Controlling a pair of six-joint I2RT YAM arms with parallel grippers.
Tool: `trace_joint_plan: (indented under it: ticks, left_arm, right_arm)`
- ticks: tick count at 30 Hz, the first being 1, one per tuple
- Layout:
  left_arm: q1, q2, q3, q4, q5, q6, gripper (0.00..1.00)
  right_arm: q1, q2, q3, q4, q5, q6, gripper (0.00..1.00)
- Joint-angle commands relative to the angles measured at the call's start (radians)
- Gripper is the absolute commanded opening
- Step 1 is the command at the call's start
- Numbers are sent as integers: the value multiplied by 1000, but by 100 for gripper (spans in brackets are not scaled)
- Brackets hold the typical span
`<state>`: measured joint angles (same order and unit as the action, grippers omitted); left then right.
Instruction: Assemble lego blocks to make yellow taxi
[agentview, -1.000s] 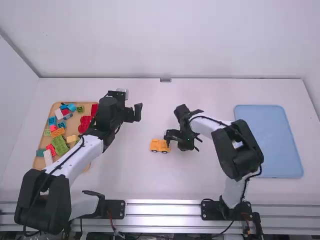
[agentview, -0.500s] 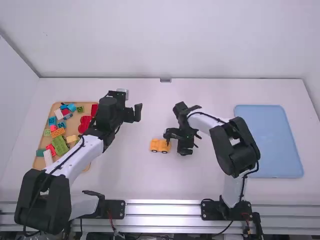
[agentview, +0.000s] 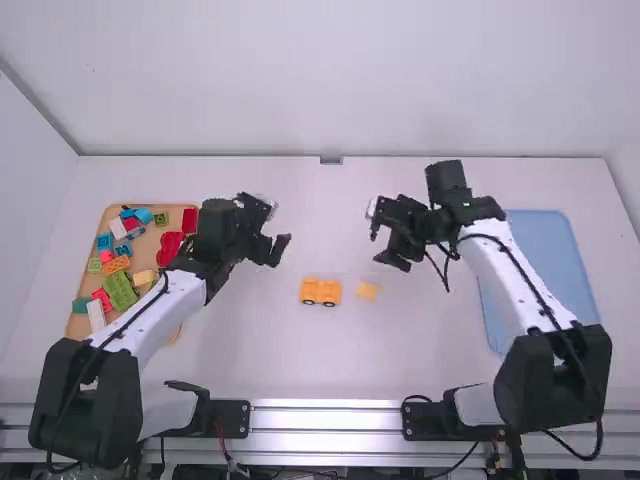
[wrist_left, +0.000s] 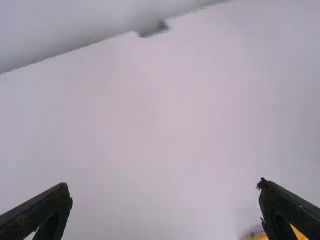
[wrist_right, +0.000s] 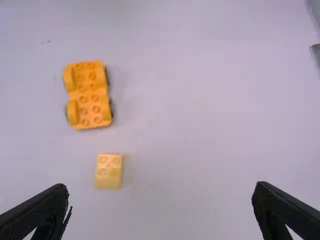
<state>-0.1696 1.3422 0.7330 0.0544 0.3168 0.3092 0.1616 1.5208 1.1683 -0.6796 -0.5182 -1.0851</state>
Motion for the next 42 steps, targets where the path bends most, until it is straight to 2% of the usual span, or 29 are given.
trace_joint_plan:
  ticks: [1, 3, 5, 8, 12, 15, 21, 26, 27, 33, 35, 42]
  left_arm:
    - [32, -16, -2, -48, 320, 383, 99]
    - [42, -12, -2, -94, 445, 517, 99]
    - [53, 9, -3, -193, 638, 797, 99]
    - [53, 42, -3, -262, 740, 958, 99]
    - [45, 132, -3, -240, 790, 972, 99]
    - [46, 196, -3, -217, 822, 999, 99]
    - [46, 338, -3, -209, 892, 1132, 99]
    - [46, 413, -3, -175, 896, 1133, 99]
    - [46, 429, -3, -146, 898, 1097, 99]
    - [46, 439, -3, -58, 889, 984, 99]
    - [45, 439, -3, -51, 892, 979, 99]
    - [46, 439, -3, -53, 871, 976, 99]
  right_arm:
    - [-51, 19, -92, 39, -39, -12, 98]
    - [-72, 19, -119, 72, -57, -12, 98]
    - [-97, 23, -169, 127, -123, -12, 98]
    - [-112, 24, -236, 207, -201, -23, 98]
    - [-150, 24, -353, 373, -404, -23, 98]
    - [-179, 24, -418, 452, -477, -15, 98]
    - [-175, 24, -542, 582, -455, -21, 98]
    - [-148, 58, -645, 780, -448, 8, 98]
    - [-141, 96, -671, 861, -446, 43, 98]
    - [-113, 246, -695, 1036, -424, 77, 98]
    - [-107, 285, -681, 1052, -431, 74, 100]
    - [-105, 419, -611, 1059, -431, 75, 92]
